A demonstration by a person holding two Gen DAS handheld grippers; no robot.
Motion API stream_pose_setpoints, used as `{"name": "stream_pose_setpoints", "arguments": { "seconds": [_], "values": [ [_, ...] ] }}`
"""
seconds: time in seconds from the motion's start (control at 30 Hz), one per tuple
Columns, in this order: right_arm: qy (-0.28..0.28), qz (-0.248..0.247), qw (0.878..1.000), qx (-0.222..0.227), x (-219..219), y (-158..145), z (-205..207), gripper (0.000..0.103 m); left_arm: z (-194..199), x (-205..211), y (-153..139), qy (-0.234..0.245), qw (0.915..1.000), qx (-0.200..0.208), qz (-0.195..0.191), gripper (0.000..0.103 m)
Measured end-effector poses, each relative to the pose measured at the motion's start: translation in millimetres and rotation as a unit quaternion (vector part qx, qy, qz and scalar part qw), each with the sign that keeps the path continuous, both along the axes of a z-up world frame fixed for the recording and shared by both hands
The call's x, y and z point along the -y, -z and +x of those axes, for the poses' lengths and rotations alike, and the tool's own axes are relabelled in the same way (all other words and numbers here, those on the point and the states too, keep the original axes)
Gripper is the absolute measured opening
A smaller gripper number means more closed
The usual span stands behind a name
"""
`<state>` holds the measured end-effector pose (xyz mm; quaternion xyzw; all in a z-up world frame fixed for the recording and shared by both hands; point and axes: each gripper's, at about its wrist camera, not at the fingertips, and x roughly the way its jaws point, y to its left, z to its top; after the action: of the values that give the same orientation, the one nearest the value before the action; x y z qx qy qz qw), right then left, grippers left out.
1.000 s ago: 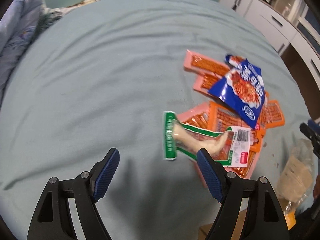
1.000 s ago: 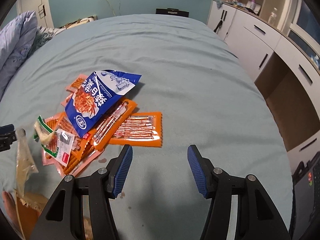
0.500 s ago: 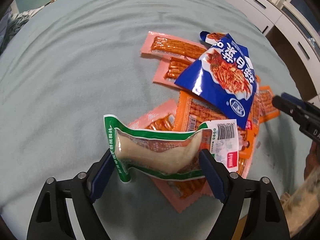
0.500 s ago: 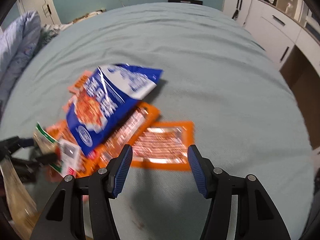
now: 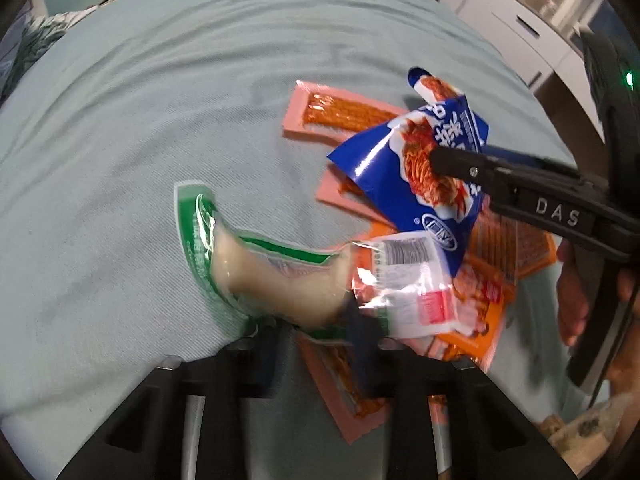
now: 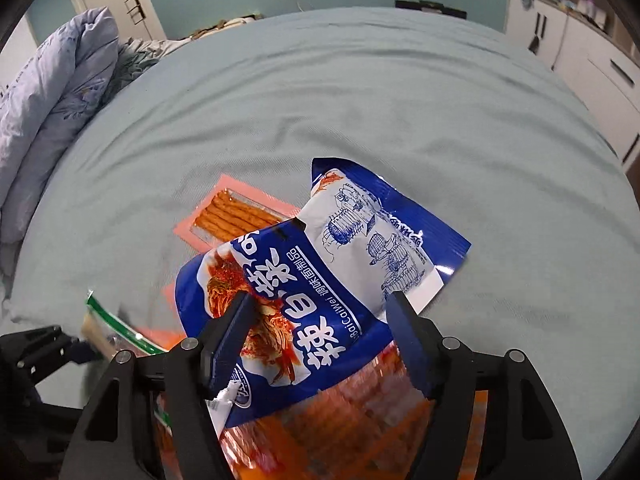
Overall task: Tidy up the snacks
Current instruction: 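Grasp the green-and-white packet with the left gripper while the right gripper grasps an orange packet, then carry both packets over the box and open both grippers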
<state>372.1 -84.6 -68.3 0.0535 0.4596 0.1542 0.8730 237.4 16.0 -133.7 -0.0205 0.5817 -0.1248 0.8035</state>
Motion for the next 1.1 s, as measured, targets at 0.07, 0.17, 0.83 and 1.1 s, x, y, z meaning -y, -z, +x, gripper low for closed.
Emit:
{"name": "stream_pose_setpoints", "arguments": {
  "seconds": [0.07,0.17,0.83,1.1],
  "values": [
    [0.002,0.018,1.000,0.004,3.1,1.6,3.2,0.060,2.5,-3.8,2.5,-0.007,0.9998,-0.006,-0.015,0.022],
    [0.006,0.044,0.999,0.002,15.5,8.0,1.3,0.012,2.2,-3.3,2.4,-0.010,0.9998,-0.003,-0.016,0.021],
    [0.092,0.127,0.983,-0.099,85.1,21.4,-70.8,0.075,-39.1,-34.2,-68.9,-0.044,0.9940,0.045,-0.089,0.000],
    [0.051,0.002,0.996,-0.080,28.1,39.3,-47.3,0.079,-30.4,-45.0,-77.8,-0.071,0.9890,0.065,-0.112,0.000]
  ]
}}
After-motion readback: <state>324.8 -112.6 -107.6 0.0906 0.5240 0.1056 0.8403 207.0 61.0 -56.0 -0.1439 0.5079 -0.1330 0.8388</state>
